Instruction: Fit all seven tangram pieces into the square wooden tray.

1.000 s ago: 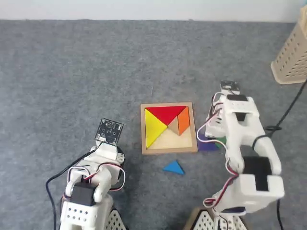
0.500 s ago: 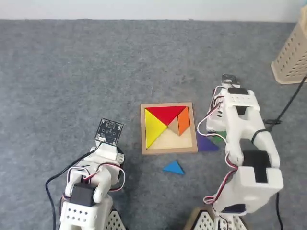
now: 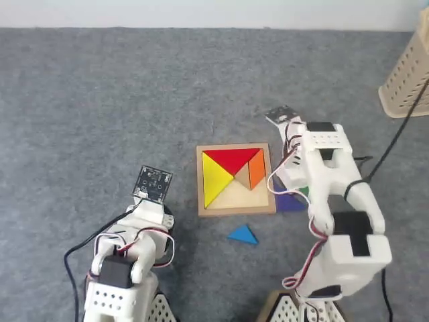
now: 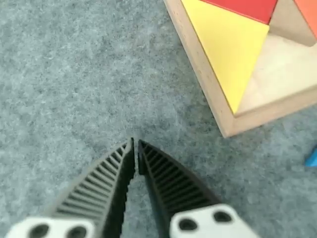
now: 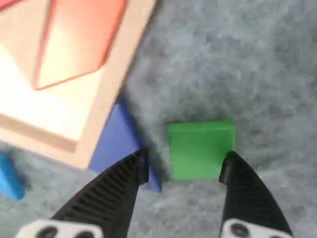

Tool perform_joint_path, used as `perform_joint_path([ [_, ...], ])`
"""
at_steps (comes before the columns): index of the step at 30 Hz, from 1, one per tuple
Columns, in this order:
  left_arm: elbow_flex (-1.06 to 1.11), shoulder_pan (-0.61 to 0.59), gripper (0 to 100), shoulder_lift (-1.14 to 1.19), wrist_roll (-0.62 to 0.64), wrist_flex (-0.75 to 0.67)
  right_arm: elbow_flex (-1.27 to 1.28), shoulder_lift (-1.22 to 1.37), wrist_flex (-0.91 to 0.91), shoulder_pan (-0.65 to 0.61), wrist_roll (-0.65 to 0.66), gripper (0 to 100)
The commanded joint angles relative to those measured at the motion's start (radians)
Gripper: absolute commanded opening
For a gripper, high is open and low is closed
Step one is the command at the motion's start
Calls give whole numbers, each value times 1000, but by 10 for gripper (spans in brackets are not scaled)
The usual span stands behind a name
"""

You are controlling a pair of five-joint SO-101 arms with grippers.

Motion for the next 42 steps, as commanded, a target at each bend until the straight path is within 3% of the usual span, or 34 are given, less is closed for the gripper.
perform_joint_path([
  [1, -18, -3, 12, -20, 6, 6, -34, 24, -44, 36, 25, 249],
  [7, -18, -3, 12, -20, 6, 6, -63, 88, -44, 33, 17, 233],
  [14, -18, -3, 12, -20, 6, 6, -81, 97, -39, 36, 14, 39],
  [19, -18, -3, 12, -20, 6, 6, -133, -19, 51, 15, -97, 7],
  [25, -18, -3, 12, -20, 6, 6, -61, -351, 111, -236, -163, 7],
  [29, -18, -3, 12, -20, 6, 6, -31, -378, 88, -387, -163, 9],
  [42, -18, -3, 12, -20, 6, 6, -114, -59, 19, -503, -203, 9],
])
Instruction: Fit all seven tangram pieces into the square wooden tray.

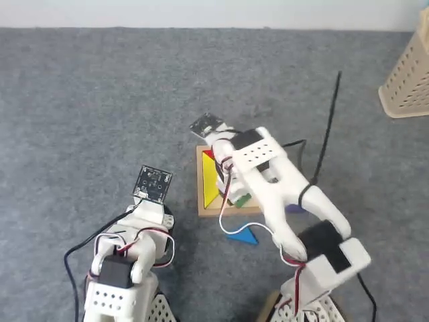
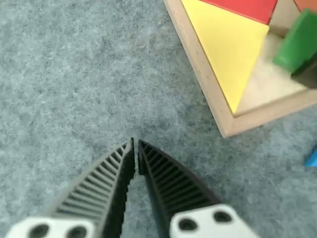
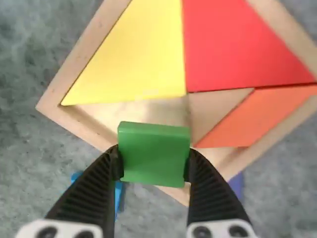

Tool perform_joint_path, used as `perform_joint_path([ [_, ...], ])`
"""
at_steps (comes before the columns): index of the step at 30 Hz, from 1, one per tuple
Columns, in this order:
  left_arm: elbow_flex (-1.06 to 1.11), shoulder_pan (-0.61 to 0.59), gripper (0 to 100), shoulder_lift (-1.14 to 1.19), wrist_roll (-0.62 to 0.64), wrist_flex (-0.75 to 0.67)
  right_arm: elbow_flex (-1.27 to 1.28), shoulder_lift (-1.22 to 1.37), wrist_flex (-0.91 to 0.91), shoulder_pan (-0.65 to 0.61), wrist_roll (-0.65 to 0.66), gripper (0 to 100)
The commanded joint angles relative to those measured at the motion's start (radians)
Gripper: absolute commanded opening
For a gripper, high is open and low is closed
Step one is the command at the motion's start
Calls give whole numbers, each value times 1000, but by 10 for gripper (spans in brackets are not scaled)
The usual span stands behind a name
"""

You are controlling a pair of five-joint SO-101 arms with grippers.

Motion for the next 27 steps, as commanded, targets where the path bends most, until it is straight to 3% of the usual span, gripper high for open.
perform_joint_path([
  [1, -18, -3, 12, -20, 6, 6, -58, 1, -16, -22, -9, 10],
  [4, -18, -3, 12, -20, 6, 6, -60, 2, -16, -18, -11, 24],
  [10, -18, -3, 12, -20, 6, 6, -60, 8, -41, -21, -12, 187],
  [27, -18, -3, 12, -20, 6, 6, -58, 8, -65, -44, -6, 193],
])
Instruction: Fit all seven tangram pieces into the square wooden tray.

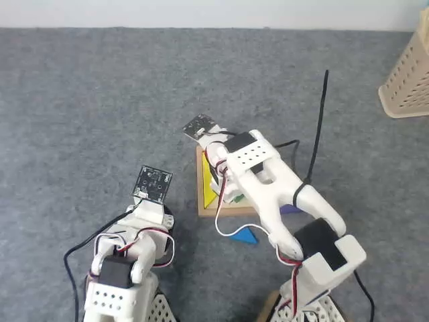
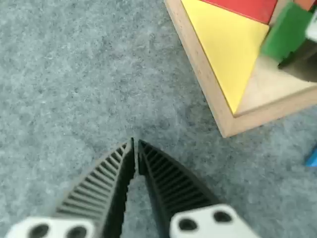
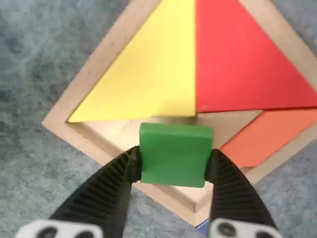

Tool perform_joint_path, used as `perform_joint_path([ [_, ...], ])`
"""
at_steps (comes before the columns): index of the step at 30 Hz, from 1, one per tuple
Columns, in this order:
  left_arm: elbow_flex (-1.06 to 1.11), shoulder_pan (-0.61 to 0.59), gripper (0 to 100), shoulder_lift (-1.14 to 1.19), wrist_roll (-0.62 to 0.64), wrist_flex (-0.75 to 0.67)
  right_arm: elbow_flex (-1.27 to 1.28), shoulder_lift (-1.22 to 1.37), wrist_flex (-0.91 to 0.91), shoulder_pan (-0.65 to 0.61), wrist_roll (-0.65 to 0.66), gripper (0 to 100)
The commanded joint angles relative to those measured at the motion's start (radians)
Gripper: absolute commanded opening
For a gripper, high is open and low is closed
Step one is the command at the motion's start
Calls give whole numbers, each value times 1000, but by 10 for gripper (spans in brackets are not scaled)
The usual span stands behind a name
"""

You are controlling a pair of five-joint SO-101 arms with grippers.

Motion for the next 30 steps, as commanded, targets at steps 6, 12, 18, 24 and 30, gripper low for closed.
perform_joint_path([
  [6, -18, -3, 12, -20, 6, 6, -54, -8, -4, -18, 9, 275],
  [12, -18, -3, 12, -20, 6, 6, -54, -19, 5, -8, 8, 274],
  [18, -18, -3, 12, -20, 6, 6, -26, -171, 93, 127, 5, 102],
  [24, -18, -3, 12, -20, 6, 6, 180, -407, 101, 292, 12, 46],
  [30, -18, -3, 12, -20, 6, 6, 356, -503, 94, 424, 12, 62],
])
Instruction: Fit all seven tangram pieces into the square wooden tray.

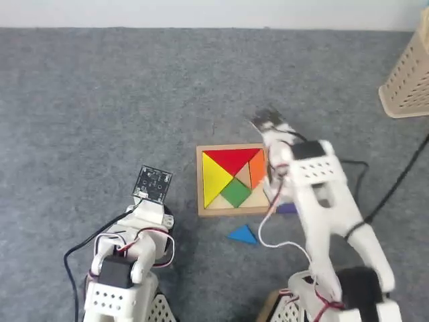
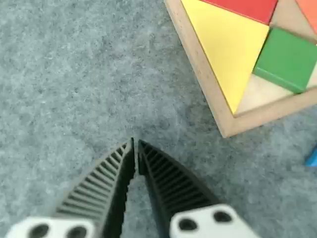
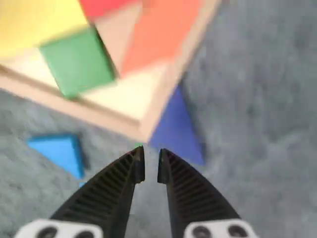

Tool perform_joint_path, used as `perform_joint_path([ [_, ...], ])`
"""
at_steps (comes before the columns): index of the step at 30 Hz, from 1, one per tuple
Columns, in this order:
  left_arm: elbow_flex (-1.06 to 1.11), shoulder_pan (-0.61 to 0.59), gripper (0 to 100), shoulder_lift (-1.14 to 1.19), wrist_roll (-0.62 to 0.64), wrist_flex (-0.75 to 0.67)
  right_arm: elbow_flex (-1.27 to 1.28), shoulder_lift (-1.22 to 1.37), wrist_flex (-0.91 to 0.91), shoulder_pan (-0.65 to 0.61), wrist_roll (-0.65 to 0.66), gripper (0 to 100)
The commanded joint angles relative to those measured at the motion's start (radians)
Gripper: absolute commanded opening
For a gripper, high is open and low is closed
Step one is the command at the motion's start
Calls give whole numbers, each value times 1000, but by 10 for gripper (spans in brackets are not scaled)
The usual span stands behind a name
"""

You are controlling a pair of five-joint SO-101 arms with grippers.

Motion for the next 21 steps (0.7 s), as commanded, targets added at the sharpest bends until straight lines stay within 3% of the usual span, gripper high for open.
perform_joint_path([
  [1, -18, -3, 12, -20, 6, 6, 28, -68, -5, 82, 11, 71],
  [5, -18, -3, 12, -20, 6, 6, 41, -68, -10, 97, 12, 97],
  [12, -18, -3, 12, -20, 6, 6, 140, -54, -174, 56, 14, 151],
  [17, -18, -3, 12, -20, 6, 6, 158, -56, -143, 1, 15, 162],
  [21, -18, -3, 12, -20, 6, 6, 169, -200, -59, -93, -20, 162],
])
